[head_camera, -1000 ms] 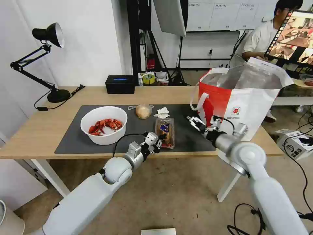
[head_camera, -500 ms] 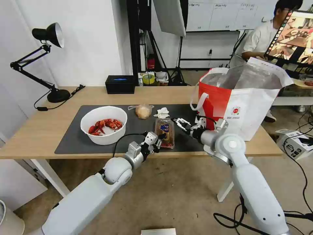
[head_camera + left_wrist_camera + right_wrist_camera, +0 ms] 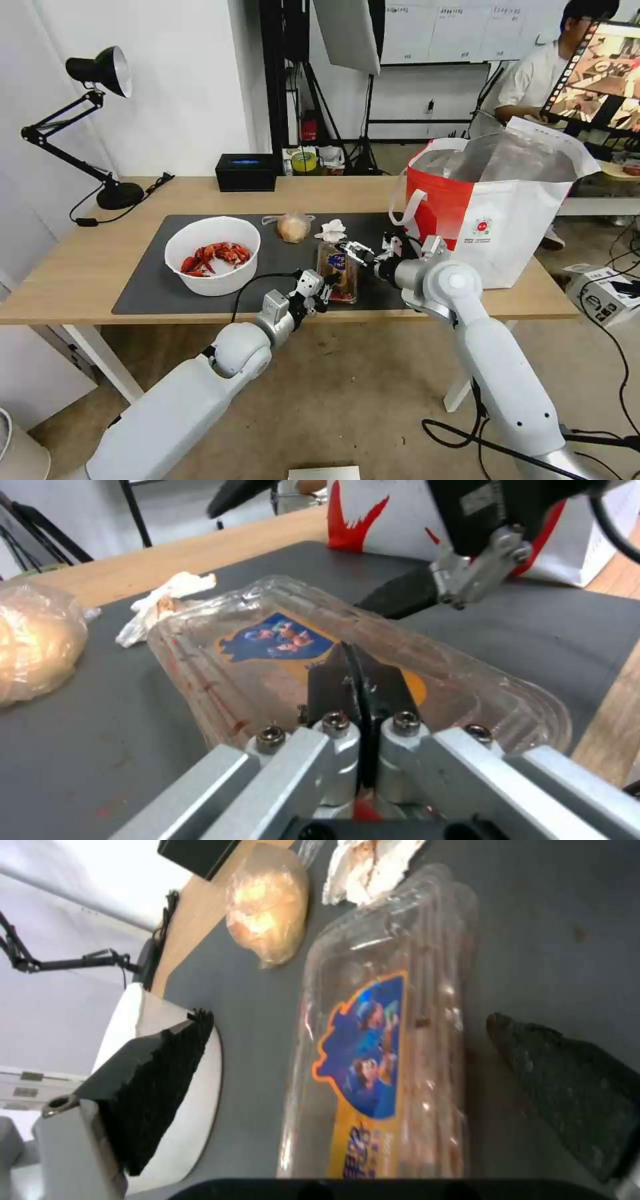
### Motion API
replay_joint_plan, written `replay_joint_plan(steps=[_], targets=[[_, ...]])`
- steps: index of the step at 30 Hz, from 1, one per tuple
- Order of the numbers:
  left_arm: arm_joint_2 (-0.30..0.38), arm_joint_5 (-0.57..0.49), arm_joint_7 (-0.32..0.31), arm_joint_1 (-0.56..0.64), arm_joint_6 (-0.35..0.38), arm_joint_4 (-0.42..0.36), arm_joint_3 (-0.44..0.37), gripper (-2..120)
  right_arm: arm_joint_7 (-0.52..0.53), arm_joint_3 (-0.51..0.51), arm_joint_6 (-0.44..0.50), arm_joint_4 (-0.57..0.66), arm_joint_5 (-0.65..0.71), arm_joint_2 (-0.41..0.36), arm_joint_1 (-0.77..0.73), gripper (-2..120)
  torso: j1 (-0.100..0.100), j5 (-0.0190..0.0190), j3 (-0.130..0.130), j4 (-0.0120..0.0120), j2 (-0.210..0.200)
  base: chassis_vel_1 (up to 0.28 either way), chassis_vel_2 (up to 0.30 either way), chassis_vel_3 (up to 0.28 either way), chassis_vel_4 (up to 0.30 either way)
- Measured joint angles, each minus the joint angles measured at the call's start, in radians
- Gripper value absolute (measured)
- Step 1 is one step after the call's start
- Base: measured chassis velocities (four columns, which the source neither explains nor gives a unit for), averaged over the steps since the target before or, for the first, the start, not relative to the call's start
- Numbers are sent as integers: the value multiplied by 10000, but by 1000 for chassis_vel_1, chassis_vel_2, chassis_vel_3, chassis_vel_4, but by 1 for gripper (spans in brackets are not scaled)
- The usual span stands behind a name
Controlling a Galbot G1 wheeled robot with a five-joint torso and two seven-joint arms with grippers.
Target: Pick up the trash from the table and place it into the takeout bag.
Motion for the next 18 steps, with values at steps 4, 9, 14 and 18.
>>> replay_joint_plan(steps=[4, 9, 14, 18], targets=[[46, -29, -3, -79, -2, -23, 43, 0, 120, -150, -83, -349, 99, 132, 362, 100, 0, 0, 0, 0, 1, 0, 0, 0, 0], [74, -48, -6, -31, -7, -49, 41, 0, 556, -282, -243, -615, 166, 380, 567, 100, 0, 0, 0, 1, 1, 0, 0, 0, 0], [35, -46, -6, 6, -54, -12, 18, 0, 863, -372, -273, -690, 269, 465, 563, 100, 0, 0, 0, 1, 1, 0, 0, 0, 0], [23, -44, -6, 0, -74, 12, 21, 0, 885, -402, -273, -690, 351, 455, 551, 100, 0, 1, 0, 0, 0, 0, 0, 0, 0]])
